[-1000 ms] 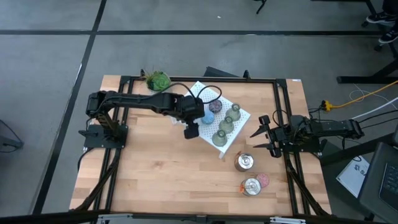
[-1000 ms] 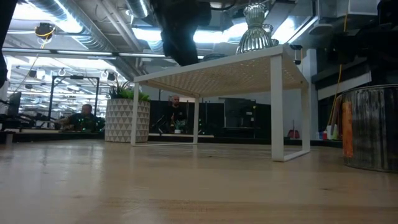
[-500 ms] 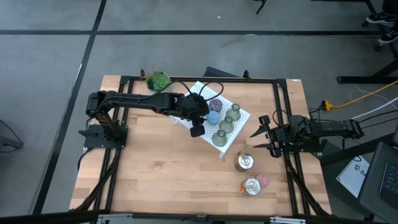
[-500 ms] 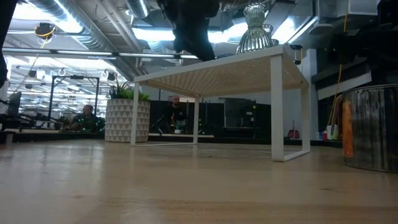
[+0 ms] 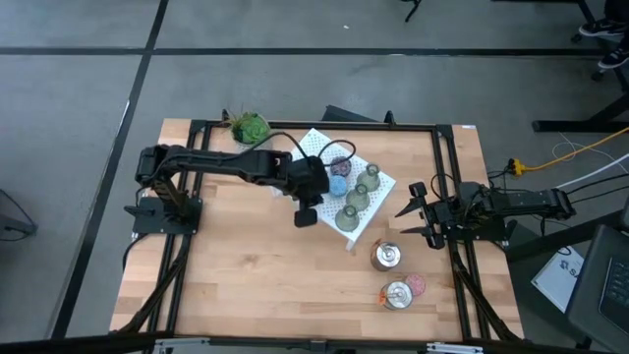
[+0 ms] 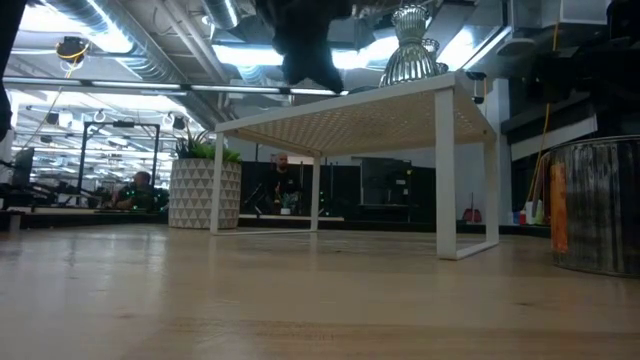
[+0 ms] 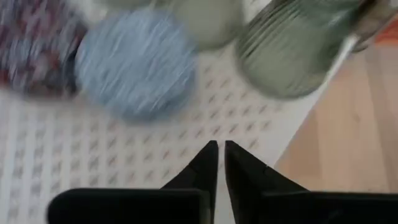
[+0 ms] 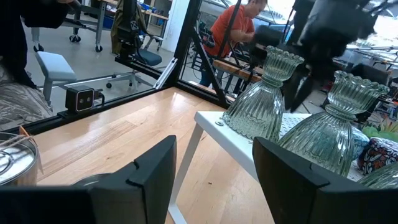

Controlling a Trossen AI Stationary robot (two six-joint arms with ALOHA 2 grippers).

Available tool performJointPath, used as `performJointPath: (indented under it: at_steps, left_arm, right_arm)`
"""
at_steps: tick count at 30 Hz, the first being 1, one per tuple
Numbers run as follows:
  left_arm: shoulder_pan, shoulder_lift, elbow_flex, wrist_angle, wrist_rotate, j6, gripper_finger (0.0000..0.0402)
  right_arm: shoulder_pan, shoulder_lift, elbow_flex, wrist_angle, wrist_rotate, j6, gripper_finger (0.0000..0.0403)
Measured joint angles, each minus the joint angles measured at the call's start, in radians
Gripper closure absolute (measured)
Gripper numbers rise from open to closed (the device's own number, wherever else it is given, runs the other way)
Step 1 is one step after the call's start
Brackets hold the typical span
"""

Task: Pick & Place candle stick holders
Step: Put the blue patterned scented candle on the shelf aligned with the other black patterned scented candle, then move the top silver scented candle to the middle left of the table

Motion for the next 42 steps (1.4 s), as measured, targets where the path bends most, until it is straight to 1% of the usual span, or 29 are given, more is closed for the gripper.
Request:
performJointPath:
  at_steps: [3, 8, 15, 20, 22, 26, 28, 33, 36, 39, 42]
  left_arm:
    - [-0.014, 0.000, 0.000, 0.066, -0.005, 0.053, 0.0398]
    - [-0.018, 0.014, 0.000, 0.157, -0.005, 0.104, 0.0398]
    - [0.002, 0.068, 0.000, 0.161, -0.008, 0.150, 0.0399]
    - [0.016, 0.072, 0.000, 0.164, -0.013, 0.156, 0.0400]
    - [0.018, 0.072, 0.000, 0.164, -0.053, 0.155, 0.0400]
    - [0.018, 0.072, 0.000, 0.164, -0.169, 0.149, 0.0399]
    - [0.018, 0.072, 0.000, 0.164, -0.192, 0.149, 0.0400]
    - [0.018, 0.072, 0.000, 0.158, -0.178, 0.148, 0.0398]
    - [0.015, 0.071, 0.000, 0.132, -0.136, 0.146, 0.0399]
    - [0.013, 0.069, 0.000, 0.092, -0.095, 0.115, 0.0400]
    - [0.002, 0.048, 0.000, 0.026, -0.088, 0.064, 0.0399]
  right_arm:
    - [0.000, 0.000, 0.000, 0.000, 0.000, 0.000, 0.0188]
    - [0.000, 0.000, 0.000, 0.000, 0.000, 0.000, 0.0188]
    - [0.000, 0.000, 0.000, 0.000, 0.000, 0.000, 0.0188]
    - [0.000, 0.000, 0.000, 0.000, 0.000, 0.000, 0.0188]
    - [0.000, 0.000, 0.000, 0.000, 0.000, 0.000, 0.0188]
    - [0.000, 0.000, 0.000, 0.000, 0.000, 0.000, 0.0188]
    - [0.000, 0.000, 0.000, 0.000, 0.000, 0.000, 0.0188]
    - [0.000, 0.000, 0.000, 0.000, 0.000, 0.000, 0.0188]
    - [0.000, 0.000, 0.000, 0.000, 0.000, 0.000, 0.0188]
    - [0.000, 0.000, 0.000, 0.000, 0.000, 0.000, 0.0188]
    - [0.000, 0.000, 0.000, 0.000, 0.000, 0.000, 0.0188]
